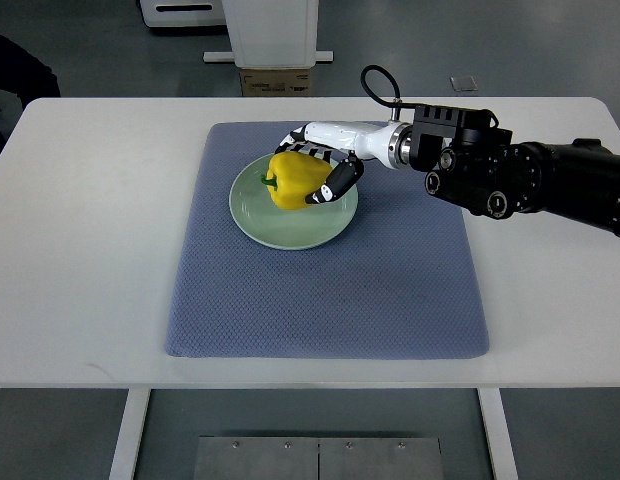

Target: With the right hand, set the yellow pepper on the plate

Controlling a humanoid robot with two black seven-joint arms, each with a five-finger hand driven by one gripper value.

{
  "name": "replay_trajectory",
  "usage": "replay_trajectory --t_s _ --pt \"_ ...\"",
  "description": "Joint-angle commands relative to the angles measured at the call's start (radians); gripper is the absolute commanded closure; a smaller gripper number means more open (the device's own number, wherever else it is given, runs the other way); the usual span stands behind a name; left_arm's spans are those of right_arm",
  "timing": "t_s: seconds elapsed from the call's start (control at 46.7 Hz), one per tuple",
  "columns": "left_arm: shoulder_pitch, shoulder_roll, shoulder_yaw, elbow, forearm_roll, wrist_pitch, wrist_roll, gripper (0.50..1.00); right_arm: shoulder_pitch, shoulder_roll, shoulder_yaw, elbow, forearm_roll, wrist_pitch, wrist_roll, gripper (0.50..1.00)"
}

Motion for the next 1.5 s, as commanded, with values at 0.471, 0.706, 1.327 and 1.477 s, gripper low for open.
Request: replay_trajectory --t_s 0.471,0.706,1.327,1.477 --pt "0.0 0.0 0.0 0.0 0.0 0.0 0.0 0.5 -0.065 0.0 0.028 -0.02 0.007 -0.011 0.011 0.5" --pt "0.0 0.0 0.0 0.0 0.0 0.0 0.0 0.5 -0.064 0.0 0.087 -0.019 0.007 -0.013 0.012 0.5" --pt "0.0 0.0 0.0 0.0 0.0 0.0 0.0 0.5 -0.28 0.0 0.65 -0.241 0.139 -0.016 0.014 0.5" --pt "0.0 0.0 0.0 0.0 0.0 0.0 0.0 0.5 -0.375 0.0 0.891 -0.24 0.246 -0.008 0.003 0.5"
